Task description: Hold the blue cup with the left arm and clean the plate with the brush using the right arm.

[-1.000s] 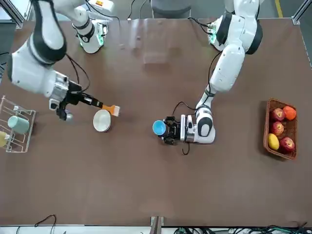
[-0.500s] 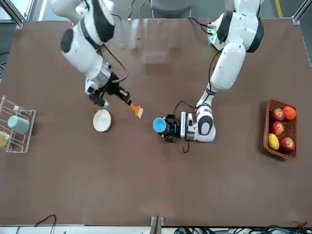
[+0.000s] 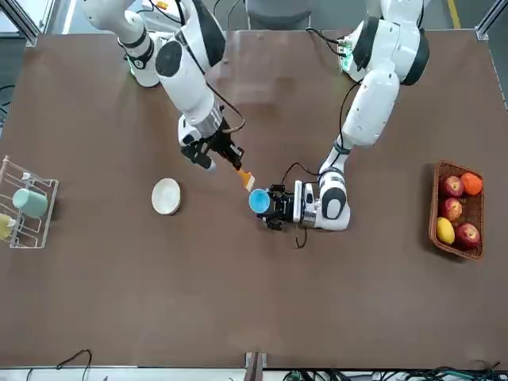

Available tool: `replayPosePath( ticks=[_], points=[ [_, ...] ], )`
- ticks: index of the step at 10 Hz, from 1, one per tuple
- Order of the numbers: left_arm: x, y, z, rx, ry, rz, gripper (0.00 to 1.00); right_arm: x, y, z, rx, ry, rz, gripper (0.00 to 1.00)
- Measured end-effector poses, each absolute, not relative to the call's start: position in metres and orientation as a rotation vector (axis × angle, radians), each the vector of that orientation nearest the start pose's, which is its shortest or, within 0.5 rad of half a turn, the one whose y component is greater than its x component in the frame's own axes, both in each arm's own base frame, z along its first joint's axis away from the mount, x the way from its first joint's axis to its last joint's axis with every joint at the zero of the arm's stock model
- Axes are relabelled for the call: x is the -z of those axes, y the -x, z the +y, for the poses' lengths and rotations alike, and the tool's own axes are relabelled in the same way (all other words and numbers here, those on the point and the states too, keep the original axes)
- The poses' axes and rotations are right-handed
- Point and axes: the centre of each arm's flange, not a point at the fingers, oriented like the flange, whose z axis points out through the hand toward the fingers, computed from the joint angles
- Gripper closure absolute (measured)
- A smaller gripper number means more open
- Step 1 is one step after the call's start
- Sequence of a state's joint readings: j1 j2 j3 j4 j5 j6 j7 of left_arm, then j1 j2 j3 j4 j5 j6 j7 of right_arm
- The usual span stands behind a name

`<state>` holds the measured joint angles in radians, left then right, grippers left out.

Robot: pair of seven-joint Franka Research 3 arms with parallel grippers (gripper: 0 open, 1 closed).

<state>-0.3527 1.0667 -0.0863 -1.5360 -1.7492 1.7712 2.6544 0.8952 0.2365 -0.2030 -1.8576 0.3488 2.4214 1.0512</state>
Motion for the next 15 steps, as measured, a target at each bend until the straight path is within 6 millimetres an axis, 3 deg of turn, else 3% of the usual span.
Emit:
replayPosePath(
  ticks=[5, 15],
  points=[
    [-0.047, -0.558, -0.351, -1.116, -1.094, -1.293, 0.25, -0.393, -0.495, 0.451, 0.105, 2.708, 0.805, 0.95],
    [-0.043, -0.554, -0.354, -1.129, -1.083, -1.302, 0.25, -0.346, -0.490, 0.469, 0.109, 2.769, 0.776, 0.95]
  ],
)
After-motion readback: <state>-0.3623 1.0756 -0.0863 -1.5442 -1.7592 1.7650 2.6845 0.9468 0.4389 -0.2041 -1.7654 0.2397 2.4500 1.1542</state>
